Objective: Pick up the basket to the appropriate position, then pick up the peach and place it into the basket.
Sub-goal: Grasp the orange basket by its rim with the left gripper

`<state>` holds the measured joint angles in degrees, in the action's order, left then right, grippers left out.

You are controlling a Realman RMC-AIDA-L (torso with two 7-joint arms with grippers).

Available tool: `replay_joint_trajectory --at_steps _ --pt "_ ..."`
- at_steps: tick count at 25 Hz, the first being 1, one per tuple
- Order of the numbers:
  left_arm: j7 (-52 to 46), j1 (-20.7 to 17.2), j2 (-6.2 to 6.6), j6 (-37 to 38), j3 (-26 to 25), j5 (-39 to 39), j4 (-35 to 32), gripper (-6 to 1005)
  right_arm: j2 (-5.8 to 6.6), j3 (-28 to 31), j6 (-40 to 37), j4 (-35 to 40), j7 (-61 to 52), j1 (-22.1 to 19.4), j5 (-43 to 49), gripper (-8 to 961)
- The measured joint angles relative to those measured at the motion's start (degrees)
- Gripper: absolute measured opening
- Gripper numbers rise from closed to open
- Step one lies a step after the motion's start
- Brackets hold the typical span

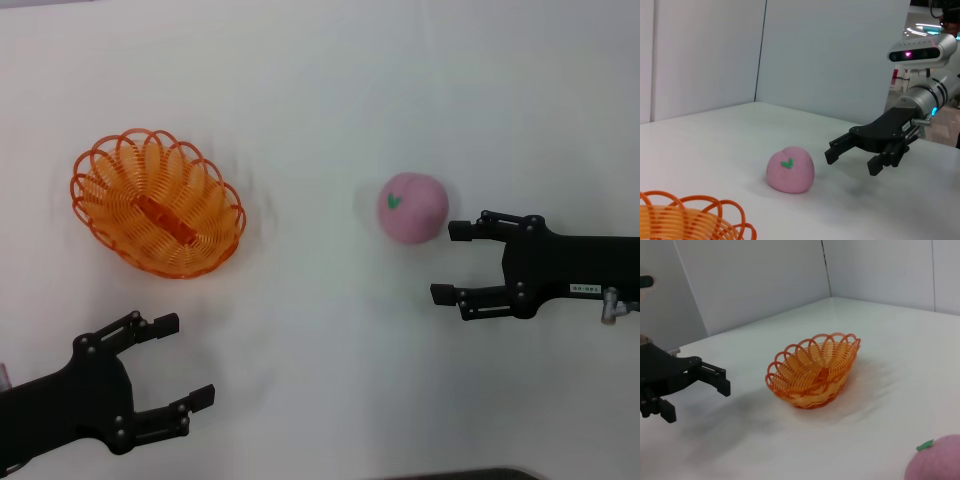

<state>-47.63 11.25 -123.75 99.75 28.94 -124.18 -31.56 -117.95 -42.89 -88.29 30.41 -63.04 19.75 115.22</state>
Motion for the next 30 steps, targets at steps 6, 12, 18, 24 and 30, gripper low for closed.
replay_joint_trajectory --at_steps 6,12,18,24,30 --pt "0.0 0.0 0.00 0.1 -0.1 0.0 0.1 888 -0.03 0.1 0.0 0.0 0.0 0.2 0.0 945" --pt "0.0 0.0 -0.06 0.2 -0.1 0.0 0.1 888 -0.19 0.2 0.1 0.0 0.0 0.4 0.0 945" --pt "-1.2 0.0 -0.08 0.7 -0.6 0.0 0.3 887 -0.18 0.2 0.1 0.0 -0.1 0.5 0.0 945" --pt "-16.4 1.7 0.54 3.3 -6.1 0.0 0.0 887 -0.15 0.6 0.0 0.0 -0.4 0.5 -0.2 945" --pt "-37.8 5.1 2.30 1.6 -7.8 0.1 -0.2 886 -0.08 0.6 -0.1 0.0 -0.5 0.5 -0.4 945"
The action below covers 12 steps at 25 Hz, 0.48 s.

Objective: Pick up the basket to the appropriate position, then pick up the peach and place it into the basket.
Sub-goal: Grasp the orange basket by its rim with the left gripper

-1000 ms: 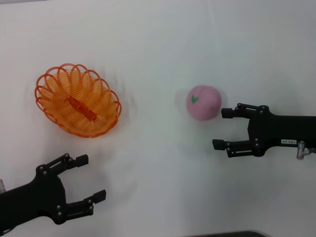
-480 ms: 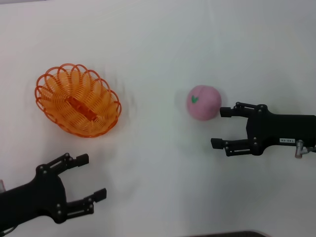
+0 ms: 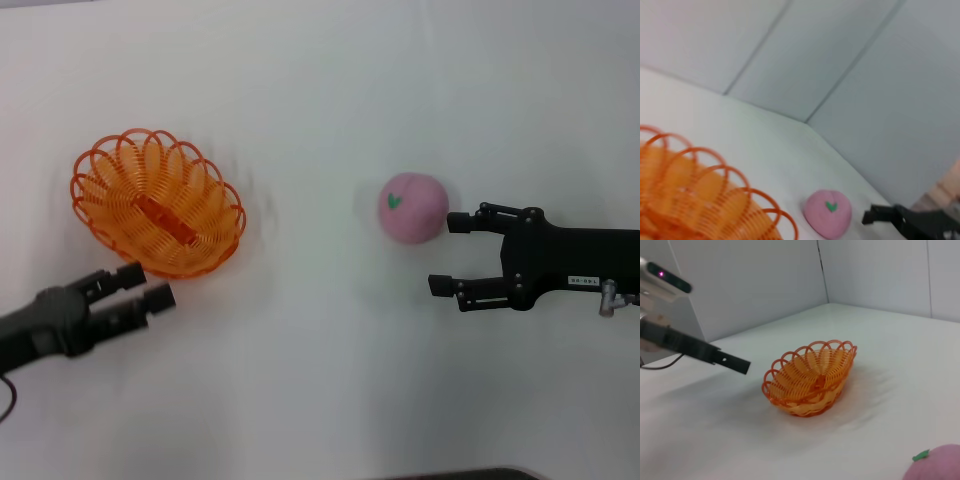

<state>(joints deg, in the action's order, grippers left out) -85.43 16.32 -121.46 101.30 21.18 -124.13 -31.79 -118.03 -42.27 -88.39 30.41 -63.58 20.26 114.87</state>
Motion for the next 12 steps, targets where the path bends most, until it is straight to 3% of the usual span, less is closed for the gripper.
replay_joint_trajectory --at_steps 6,12 --pt "-13.2 2.0 0.81 0.3 -2.7 0.0 -1.4 884 0.00 0.0 -0.4 0.0 -0.1 0.1 0.0 944" --pt "-24.1 2.6 1.18 -0.8 -6.4 0.0 -7.2 884 0.06 0.0 -0.5 0.0 -0.5 0.1 0.2 944"
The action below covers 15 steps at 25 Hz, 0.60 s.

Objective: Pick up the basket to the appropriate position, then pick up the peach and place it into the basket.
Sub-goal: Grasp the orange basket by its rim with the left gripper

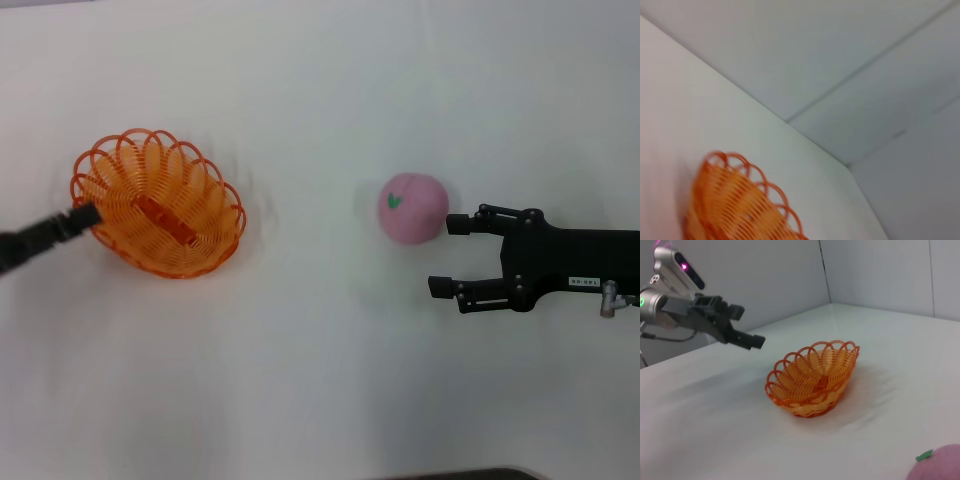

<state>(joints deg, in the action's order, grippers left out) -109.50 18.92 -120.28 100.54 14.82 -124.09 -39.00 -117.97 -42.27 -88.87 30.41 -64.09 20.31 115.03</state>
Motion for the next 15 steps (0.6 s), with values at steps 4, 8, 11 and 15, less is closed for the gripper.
replay_joint_trajectory --at_steps 4,8,11,15 --pt "-3.7 0.8 -0.56 -2.9 0.5 -0.4 -5.2 884 0.02 0.0 0.0 0.0 -0.1 0.0 0.1 944" --pt "-6.3 1.2 -1.55 -7.8 5.0 -0.6 -11.5 885 0.01 0.0 0.1 0.0 -0.2 0.1 0.2 944" --pt "-7.1 1.3 -2.46 -11.5 9.2 -0.6 -16.0 885 -0.02 -0.1 0.1 0.0 -0.2 0.1 0.2 944" --pt "-6.1 1.8 -2.88 -13.8 13.6 -0.6 -20.8 885 0.04 0.0 0.1 0.0 -0.3 0.2 0.2 944"
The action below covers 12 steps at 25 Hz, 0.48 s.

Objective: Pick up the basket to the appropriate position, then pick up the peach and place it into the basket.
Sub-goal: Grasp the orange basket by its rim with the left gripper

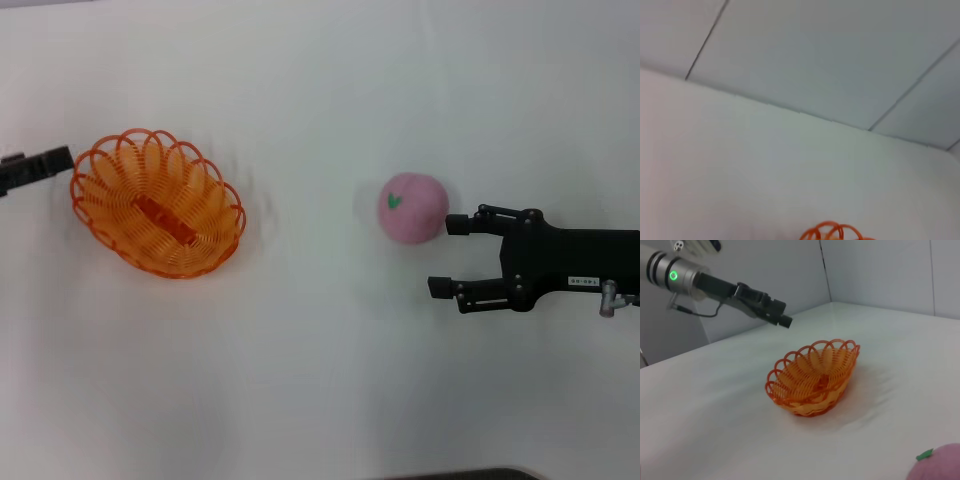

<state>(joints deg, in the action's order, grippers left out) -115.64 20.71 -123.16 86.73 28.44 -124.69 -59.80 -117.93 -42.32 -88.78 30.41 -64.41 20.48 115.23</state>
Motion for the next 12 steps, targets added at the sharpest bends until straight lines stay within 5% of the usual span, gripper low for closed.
replay_joint_trajectory --at_steps 12 --pt "2.9 3.5 -0.23 -6.4 17.5 -10.8 -9.7 885 -0.02 -0.1 0.3 0.0 0.0 0.0 0.0 944"
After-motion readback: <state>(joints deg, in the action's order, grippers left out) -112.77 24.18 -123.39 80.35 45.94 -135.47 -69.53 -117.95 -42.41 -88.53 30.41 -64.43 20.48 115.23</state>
